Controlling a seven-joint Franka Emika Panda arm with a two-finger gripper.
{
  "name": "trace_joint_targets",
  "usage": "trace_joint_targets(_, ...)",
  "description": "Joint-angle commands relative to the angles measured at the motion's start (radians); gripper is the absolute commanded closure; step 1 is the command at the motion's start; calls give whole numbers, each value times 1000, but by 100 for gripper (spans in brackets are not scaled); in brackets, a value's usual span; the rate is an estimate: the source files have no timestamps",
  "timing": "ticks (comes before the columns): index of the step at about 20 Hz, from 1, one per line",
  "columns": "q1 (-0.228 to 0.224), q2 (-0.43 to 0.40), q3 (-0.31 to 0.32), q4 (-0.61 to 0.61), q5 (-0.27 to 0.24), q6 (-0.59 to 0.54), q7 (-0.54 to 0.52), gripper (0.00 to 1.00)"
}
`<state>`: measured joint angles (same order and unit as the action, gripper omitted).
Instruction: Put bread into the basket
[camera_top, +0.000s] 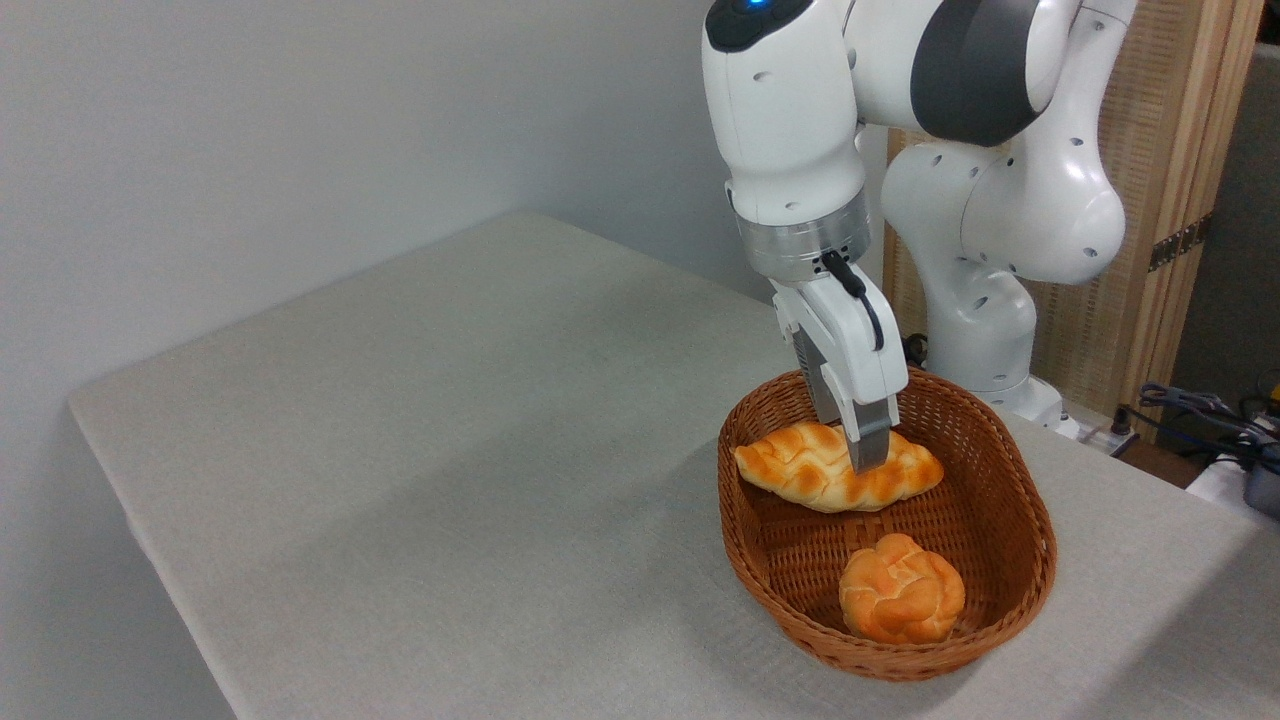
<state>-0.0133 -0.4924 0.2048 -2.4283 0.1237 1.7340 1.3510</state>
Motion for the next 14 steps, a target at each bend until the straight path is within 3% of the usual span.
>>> trace_joint_targets(1, -20, -6, 16, 69, -9, -2, -1, 0)
trace_joint_targets(6, -20, 70, 5, 263, -232, -8, -104, 0)
trace_joint_targets(9, -20, 164, -37, 411, -283, -19, -199, 0)
trace_joint_targets(14, -13, 369, -102, 676, -299, -79, -453, 0)
